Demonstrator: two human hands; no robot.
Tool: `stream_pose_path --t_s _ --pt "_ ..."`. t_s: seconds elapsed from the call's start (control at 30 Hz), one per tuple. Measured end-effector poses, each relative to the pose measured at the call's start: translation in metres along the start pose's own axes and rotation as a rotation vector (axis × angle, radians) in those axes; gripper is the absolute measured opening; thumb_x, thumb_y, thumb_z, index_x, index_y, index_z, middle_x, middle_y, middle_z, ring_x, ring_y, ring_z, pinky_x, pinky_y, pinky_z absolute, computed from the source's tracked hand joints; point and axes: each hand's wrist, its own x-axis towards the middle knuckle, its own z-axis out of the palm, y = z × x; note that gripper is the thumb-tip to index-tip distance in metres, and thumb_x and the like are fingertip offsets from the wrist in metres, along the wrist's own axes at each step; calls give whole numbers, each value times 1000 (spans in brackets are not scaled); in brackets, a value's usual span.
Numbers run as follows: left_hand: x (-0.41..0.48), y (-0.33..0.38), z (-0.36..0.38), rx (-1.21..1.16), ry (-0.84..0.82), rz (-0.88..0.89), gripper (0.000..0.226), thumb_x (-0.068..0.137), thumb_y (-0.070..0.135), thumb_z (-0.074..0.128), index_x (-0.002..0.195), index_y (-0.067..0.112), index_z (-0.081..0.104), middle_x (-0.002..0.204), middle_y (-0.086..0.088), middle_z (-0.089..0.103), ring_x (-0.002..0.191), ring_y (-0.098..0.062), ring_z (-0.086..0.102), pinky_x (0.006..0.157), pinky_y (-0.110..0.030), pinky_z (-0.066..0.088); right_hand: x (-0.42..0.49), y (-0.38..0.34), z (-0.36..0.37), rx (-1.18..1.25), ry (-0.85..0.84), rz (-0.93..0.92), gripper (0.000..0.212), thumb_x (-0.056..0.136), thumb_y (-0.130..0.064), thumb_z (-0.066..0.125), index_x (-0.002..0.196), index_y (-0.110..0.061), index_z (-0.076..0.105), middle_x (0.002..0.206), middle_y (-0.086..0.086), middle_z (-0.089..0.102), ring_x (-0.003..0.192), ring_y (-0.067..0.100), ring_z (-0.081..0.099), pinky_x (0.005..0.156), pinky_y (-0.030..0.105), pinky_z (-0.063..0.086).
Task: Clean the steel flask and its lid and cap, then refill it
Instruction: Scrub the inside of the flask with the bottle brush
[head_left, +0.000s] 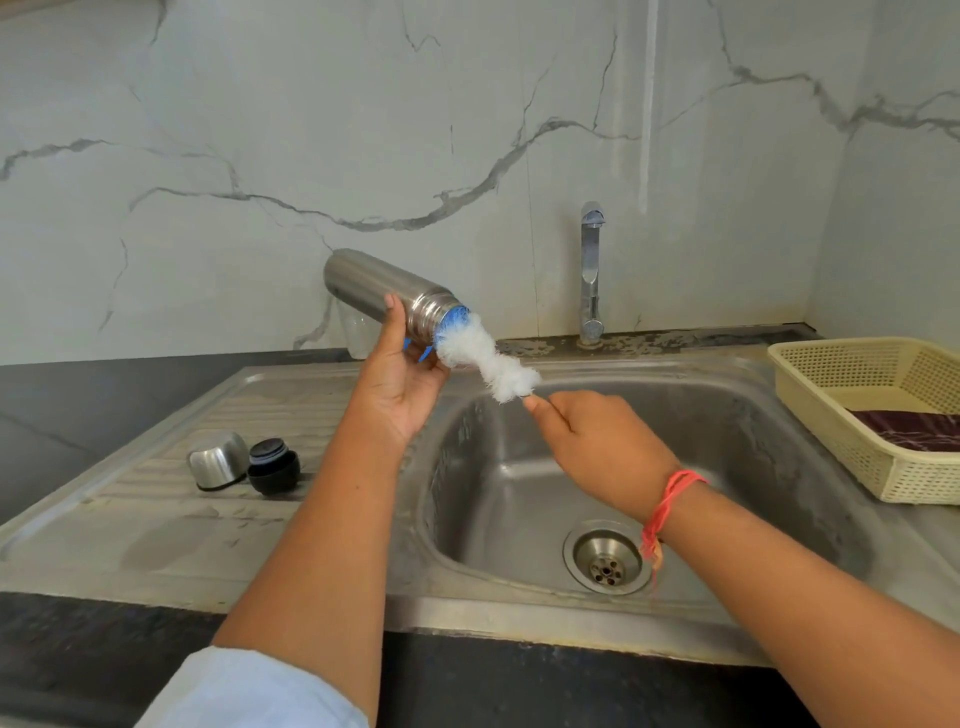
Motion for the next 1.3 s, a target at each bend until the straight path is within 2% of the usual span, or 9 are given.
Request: stream_pose_path --t_s 0.17,0.27,0.37,0.47,0.53,0.63,0.7,1.13,1.3 --pt "5 1 -4 18 82 -88 50 101 21 65 144 1 49 136 -27 62 119 -37 68 86 -52 62 1 9 -8 -253 11 54 48 106 -51 28 65 -26 34 66 -1 45 69 30 49 62 37 37" --pt "5 5 -5 -85 124 -147 63 90 40 75 138 4 56 129 -20 69 115 -34 70 94 -59 56 -1 5 -9 -375 -44 30 41 107 -50 27 80 -24 43 86 8 59 80 36 58 64 37 38" --pt "3 7 -14 -125 228 -142 77 74 61 85 126 8 65 98 -14 73 90 -29 72 87 -47 61 -1 -7 3 -376 -176 -42 39 107 -47 30 82 -22 46 91 11 61 83 36 59 67 36 38" --pt "2 14 -26 -159 277 -119 71 74 54 88 123 9 65 92 -13 70 71 -25 72 75 -38 63 2 -3 3 -199 -275 -44 48 107 -47 33 68 -19 41 72 1 52 65 20 49 62 33 37" --pt "-1 15 -21 -220 244 -108 54 80 41 86 114 5 64 89 -13 69 67 -23 71 68 -34 63 2 1 -2 41 -371 24 50 106 -47 38 68 -16 41 59 -2 42 49 13 37 48 24 32" --pt "-11 2 2 -200 37 -125 43 82 38 78 105 5 63 87 -8 69 74 -20 70 68 -30 61 -3 -3 -1 575 -544 216 43 105 -48 43 72 -20 43 55 -2 29 42 12 19 36 17 17" --pt "-16 -1 15 -191 -84 -112 45 84 40 75 109 5 62 92 -6 69 80 -18 69 71 -28 60 -7 -5 -3 722 -582 264 43 104 -49 42 70 -23 41 57 -2 26 44 10 14 38 13 14" --pt "-18 11 10 -414 -75 39 58 81 35 76 124 3 54 94 -13 66 83 -23 70 78 -31 62 -10 -9 -17 834 -669 320 45 105 -49 40 65 -27 41 60 -5 21 46 8 10 38 17 6" --pt "-26 -2 28 -279 -152 8 57 81 39 75 117 -1 57 96 -14 67 86 -24 72 79 -32 62 -1 -21 -11 904 -616 316 44 105 -49 39 66 -27 39 61 -6 19 44 6 10 37 15 5"
